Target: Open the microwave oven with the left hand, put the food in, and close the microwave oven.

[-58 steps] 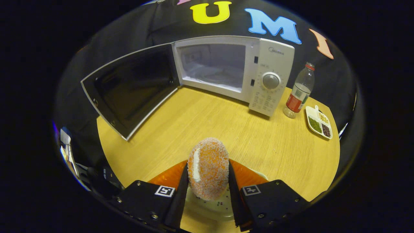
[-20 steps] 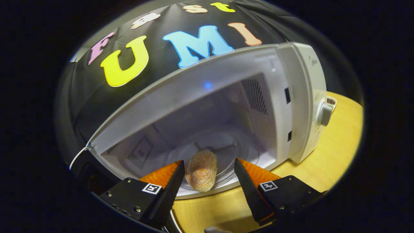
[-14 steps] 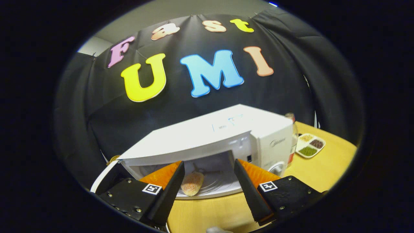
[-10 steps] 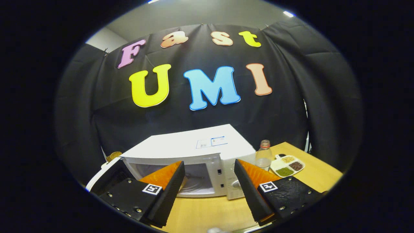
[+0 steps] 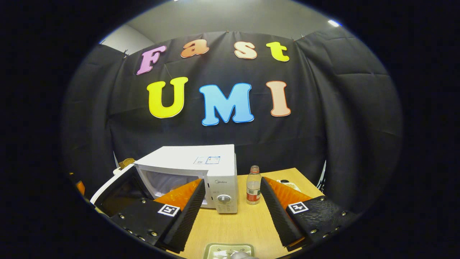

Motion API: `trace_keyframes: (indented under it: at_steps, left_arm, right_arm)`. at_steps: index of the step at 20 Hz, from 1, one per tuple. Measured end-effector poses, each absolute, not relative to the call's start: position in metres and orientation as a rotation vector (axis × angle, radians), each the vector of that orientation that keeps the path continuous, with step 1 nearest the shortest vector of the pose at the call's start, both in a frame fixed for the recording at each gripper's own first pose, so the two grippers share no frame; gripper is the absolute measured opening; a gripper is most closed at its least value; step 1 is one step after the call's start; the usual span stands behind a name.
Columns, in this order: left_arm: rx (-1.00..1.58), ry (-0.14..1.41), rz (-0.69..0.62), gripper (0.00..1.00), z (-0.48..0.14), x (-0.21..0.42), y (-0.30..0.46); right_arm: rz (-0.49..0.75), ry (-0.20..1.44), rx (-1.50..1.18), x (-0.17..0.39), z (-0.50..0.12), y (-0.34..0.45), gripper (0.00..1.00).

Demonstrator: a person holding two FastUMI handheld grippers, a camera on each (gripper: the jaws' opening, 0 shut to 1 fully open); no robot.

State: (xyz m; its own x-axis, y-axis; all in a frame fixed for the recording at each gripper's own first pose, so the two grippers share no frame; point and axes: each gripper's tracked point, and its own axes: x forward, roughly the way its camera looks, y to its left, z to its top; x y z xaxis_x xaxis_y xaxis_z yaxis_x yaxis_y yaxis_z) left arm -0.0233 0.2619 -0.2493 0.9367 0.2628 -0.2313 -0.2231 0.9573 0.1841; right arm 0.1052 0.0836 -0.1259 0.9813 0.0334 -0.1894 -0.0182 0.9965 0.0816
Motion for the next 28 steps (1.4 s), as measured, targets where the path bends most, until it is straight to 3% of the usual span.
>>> trace_keyframes:
  at_steps: [4, 5, 6, 10, 15, 28]
  left_arm:
    - [0.151, 0.353, 0.259, 1.00, -0.301, -0.042, 0.252]
    - [0.159, 0.368, 0.253, 0.95, -0.310, -0.045, 0.246]
    - [0.167, 0.377, 0.244, 1.00, -0.317, -0.046, 0.241]
    - [0.173, 0.384, 0.213, 0.94, -0.322, -0.043, 0.219]
    - [0.167, 0.389, 0.134, 0.94, -0.323, -0.044, 0.165]
    - [0.163, 0.333, -0.140, 0.96, -0.326, 0.045, -0.020]
  right_arm:
    - [0.016, 0.196, 0.050, 0.096, -0.109, 0.052, 0.94]
    - [0.015, 0.196, 0.043, 0.094, -0.107, 0.047, 0.94]
    - [0.013, 0.196, 0.042, 0.093, -0.104, 0.042, 0.94]
    - [0.017, 0.200, 0.046, 0.079, -0.098, 0.032, 0.94]
    - [0.015, 0.225, 0.048, 0.075, -0.094, 0.015, 0.94]
    - [-0.103, 0.228, 0.046, 0.052, -0.087, -0.072, 0.94]
